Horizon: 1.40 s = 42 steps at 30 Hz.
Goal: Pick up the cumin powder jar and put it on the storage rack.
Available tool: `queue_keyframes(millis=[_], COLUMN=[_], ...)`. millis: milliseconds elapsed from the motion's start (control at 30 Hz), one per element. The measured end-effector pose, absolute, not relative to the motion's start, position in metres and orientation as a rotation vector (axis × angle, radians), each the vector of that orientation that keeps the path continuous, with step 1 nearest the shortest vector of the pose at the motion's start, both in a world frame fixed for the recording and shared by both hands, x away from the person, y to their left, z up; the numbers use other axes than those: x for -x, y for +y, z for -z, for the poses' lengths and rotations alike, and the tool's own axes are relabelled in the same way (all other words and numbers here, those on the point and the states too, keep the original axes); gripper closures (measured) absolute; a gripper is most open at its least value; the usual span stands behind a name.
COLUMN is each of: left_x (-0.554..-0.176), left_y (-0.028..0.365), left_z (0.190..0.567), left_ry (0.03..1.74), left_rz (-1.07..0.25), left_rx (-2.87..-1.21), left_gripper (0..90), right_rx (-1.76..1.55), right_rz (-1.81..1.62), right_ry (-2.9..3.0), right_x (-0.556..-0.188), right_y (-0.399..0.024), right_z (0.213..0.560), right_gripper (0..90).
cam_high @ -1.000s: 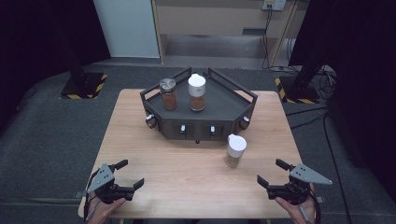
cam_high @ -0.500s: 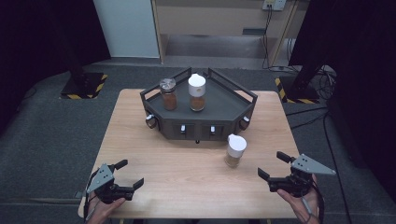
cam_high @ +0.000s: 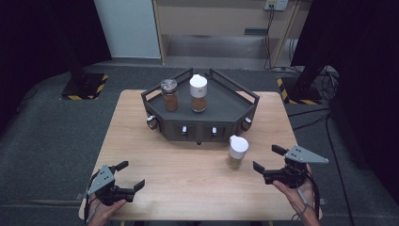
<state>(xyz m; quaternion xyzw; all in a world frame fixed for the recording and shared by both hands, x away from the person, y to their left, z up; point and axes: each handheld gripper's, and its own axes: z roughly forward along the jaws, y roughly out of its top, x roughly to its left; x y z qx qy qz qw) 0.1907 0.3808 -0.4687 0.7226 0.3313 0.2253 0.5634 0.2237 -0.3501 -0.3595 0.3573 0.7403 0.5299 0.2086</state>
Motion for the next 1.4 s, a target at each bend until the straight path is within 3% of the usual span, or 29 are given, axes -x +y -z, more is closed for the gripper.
queue_keyframes(millis=[1000,1400], left_x=[-0.191,-0.191], left_y=[0.381,0.381], left_z=[0.468,0.469], left_ry=[0.777,0.778], left_rz=[-0.529,-0.529], left_rx=[-1.703,-1.702], left_gripper=[0.6,0.6], right_rx=[-1.024,-1.048], right_rz=[-1.356,-1.318], right_ry=[2.162,2.169], right_x=[-0.292,-0.301], right_y=[-0.292,-0.281], right_z=[0.375,0.391], right_gripper=[6.0,13.9])
